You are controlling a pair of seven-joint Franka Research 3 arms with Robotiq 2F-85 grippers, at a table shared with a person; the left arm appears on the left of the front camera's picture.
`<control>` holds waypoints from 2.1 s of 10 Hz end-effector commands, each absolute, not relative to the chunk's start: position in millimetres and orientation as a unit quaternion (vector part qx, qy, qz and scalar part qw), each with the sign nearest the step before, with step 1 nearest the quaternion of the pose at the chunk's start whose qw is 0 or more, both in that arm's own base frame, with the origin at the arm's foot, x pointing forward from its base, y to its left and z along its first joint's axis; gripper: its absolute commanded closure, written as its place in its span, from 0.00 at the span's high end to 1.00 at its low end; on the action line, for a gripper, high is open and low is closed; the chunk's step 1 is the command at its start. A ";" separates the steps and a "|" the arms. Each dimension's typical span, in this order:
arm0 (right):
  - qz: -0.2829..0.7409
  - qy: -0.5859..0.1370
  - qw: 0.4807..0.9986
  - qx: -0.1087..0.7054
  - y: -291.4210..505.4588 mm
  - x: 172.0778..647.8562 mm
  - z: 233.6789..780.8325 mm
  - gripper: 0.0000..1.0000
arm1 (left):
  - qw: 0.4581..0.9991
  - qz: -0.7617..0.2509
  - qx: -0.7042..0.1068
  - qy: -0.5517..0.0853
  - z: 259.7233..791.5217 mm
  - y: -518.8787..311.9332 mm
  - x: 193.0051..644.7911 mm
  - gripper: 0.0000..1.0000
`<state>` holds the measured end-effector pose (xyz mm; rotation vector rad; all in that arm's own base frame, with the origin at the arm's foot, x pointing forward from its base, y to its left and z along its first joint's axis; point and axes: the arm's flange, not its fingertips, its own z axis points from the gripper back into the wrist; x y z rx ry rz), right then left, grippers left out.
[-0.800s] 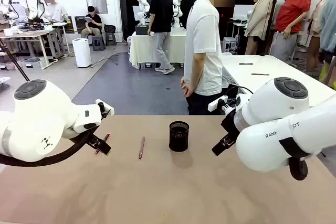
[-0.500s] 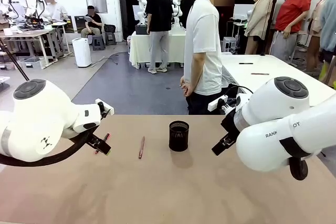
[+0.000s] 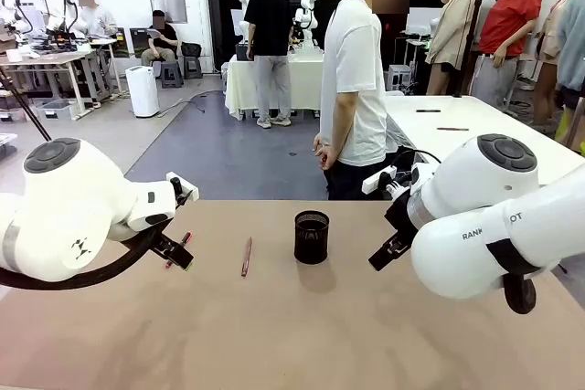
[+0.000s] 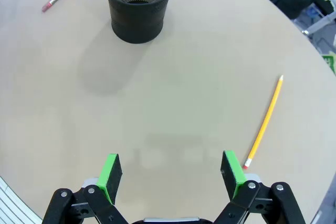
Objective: Place the pens into the pen holder.
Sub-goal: Pick up a writing instrument from the table and place it into the Pen holder.
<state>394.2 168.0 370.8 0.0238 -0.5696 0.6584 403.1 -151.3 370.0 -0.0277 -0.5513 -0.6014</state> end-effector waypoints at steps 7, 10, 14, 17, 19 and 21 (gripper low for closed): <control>0.319 -0.276 0.907 0.012 167.9 394.2 370.9 1.00 | 0.918 -0.292 -0.014 -0.268 370.1 -151.3 403.0 1.00; 0.319 -0.276 0.907 0.012 168.0 394.2 370.8 1.00 | 0.918 -0.292 -0.014 -0.268 370.1 -151.3 403.0 1.00; 0.330 -0.227 0.912 -0.089 167.7 381.9 386.0 1.00 | 0.916 -0.304 -0.053 -0.256 384.8 -146.5 394.1 1.00; 0.303 -0.201 0.922 -0.130 189.8 368.7 387.7 1.00 | 0.916 -0.318 -0.104 -0.220 406.7 -137.9 398.8 1.00; 0.324 -0.209 0.917 -0.106 172.0 367.8 388.0 1.00 | 0.916 -0.310 -0.086 -0.239 397.3 -159.3 388.1 1.00; 0.324 -0.209 0.917 -0.106 172.0 367.8 388.0 1.00 | 0.916 -0.310 -0.086 -0.239 397.3 -159.3 388.1 1.00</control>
